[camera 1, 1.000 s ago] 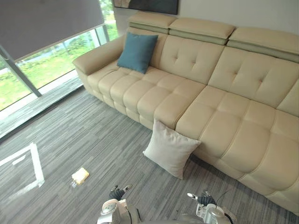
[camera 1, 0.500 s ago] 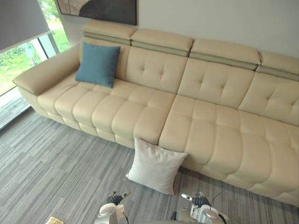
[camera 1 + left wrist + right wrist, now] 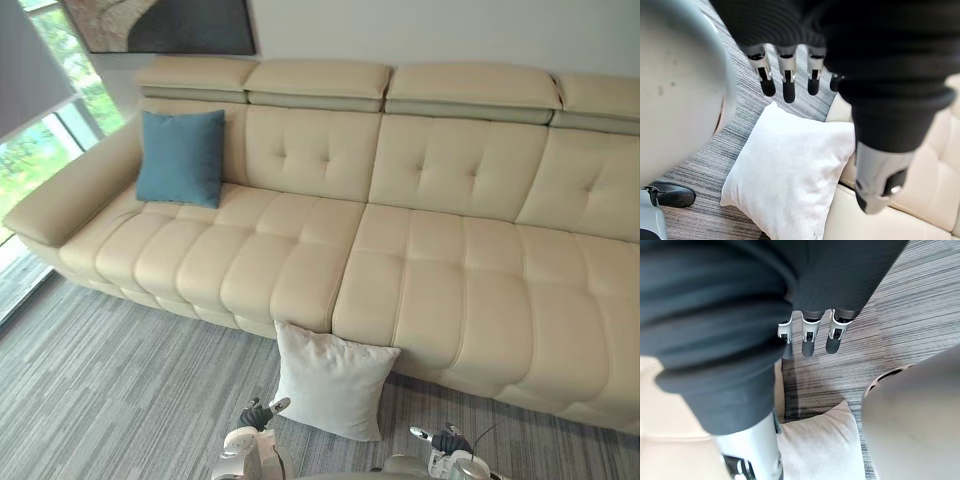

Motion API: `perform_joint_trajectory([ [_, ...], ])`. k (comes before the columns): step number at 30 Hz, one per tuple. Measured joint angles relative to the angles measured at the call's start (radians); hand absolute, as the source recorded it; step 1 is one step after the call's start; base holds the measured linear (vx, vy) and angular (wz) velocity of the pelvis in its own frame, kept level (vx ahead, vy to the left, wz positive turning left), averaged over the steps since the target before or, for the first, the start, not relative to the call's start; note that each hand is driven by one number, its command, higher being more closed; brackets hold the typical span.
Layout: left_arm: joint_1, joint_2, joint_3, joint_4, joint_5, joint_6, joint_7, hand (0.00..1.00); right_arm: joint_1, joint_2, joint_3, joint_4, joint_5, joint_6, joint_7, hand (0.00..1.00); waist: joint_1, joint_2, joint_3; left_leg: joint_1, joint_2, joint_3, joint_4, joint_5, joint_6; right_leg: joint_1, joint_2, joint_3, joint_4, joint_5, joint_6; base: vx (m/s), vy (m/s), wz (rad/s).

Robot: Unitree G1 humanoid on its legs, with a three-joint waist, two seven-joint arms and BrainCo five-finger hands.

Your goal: Pick up cushions and gather them together orderly.

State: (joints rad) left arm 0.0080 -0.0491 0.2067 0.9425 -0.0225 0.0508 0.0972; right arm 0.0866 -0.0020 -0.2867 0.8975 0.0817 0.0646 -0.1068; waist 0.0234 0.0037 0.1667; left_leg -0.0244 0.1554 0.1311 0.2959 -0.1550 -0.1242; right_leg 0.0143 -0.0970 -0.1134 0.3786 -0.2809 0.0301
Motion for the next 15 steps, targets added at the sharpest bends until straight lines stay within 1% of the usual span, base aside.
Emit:
perform_joint_trajectory([
  [1,-0.002,0.013,-0.001,0.013,0.000,0.002,0.005,0.00,0.017,0.009,0.018,0.001,0.000,0.002,-0.001,0.00,-0.001,-0.037,-0.026,0.008,-0.033,0.004,-0.011,-0.004,0.016,-0.006,-0.024,0.027,-0.026,0.009,0.022,0.20,0.261,-0.39],
  [3,-0.004,0.021,-0.002,0.019,0.000,0.002,0.007,0.00,0.018,0.014,0.033,0.009,-0.001,0.003,0.001,0.00,0.004,-0.043,-0.032,0.008,-0.042,0.027,-0.012,-0.010,0.026,-0.002,-0.034,0.045,-0.044,0.017,0.035,0.15,0.200,-0.27],
  [4,-0.011,0.028,-0.002,0.031,0.001,0.003,0.007,0.00,0.016,0.017,0.037,0.022,-0.002,0.004,0.002,0.00,0.008,-0.057,-0.040,0.020,-0.051,0.055,-0.017,-0.018,0.039,0.006,-0.045,0.060,-0.064,0.032,0.049,0.11,0.183,-0.31],
  [6,-0.014,0.032,-0.003,0.045,0.001,0.003,0.007,0.00,0.019,0.018,0.037,0.024,-0.003,0.005,0.002,0.00,0.015,-0.056,-0.042,0.050,-0.059,0.086,-0.040,-0.020,0.042,0.006,-0.051,0.090,-0.075,0.046,0.056,0.06,0.155,-0.49],
  [9,-0.014,0.037,-0.003,0.053,0.002,0.003,0.007,0.00,0.019,0.019,0.043,0.024,-0.003,0.004,0.001,0.00,0.017,-0.056,-0.042,0.095,-0.066,0.139,-0.085,-0.020,0.042,0.004,-0.053,0.133,-0.092,0.053,0.062,0.01,0.066,-0.55],
  [10,-0.014,0.036,-0.007,0.055,0.002,0.003,0.007,0.00,0.021,0.015,0.046,0.025,-0.001,0.003,0.001,0.00,0.013,-0.054,-0.043,0.097,-0.066,0.149,-0.086,-0.020,0.042,0.001,-0.052,0.142,-0.100,0.057,0.067,-0.04,0.018,-0.42],
  [12,-0.014,0.033,-0.010,0.061,0.000,0.002,0.012,0.00,0.020,0.002,0.057,0.026,0.000,-0.001,-0.005,0.00,0.014,-0.046,-0.048,0.093,-0.062,0.161,-0.088,-0.020,0.042,-0.014,-0.046,0.153,-0.104,0.063,0.066,-0.05,0.002,-0.24],
  [14,-0.017,0.031,-0.009,0.061,-0.004,0.000,0.033,0.00,0.011,-0.009,0.064,0.032,0.007,-0.009,-0.022,0.00,0.014,-0.028,-0.044,0.074,-0.062,0.163,-0.085,-0.018,0.040,-0.042,-0.045,0.158,-0.089,0.063,0.066,-0.07,-0.013,-0.09],
  [15,-0.019,0.029,-0.009,0.060,-0.012,-0.001,0.037,0.00,-0.001,-0.018,0.065,0.033,0.007,-0.010,-0.028,0.00,0.015,-0.030,-0.039,0.050,-0.062,0.162,-0.074,-0.018,0.040,-0.069,-0.044,0.159,-0.072,0.063,0.066,-0.08,-0.019,0.00],
])
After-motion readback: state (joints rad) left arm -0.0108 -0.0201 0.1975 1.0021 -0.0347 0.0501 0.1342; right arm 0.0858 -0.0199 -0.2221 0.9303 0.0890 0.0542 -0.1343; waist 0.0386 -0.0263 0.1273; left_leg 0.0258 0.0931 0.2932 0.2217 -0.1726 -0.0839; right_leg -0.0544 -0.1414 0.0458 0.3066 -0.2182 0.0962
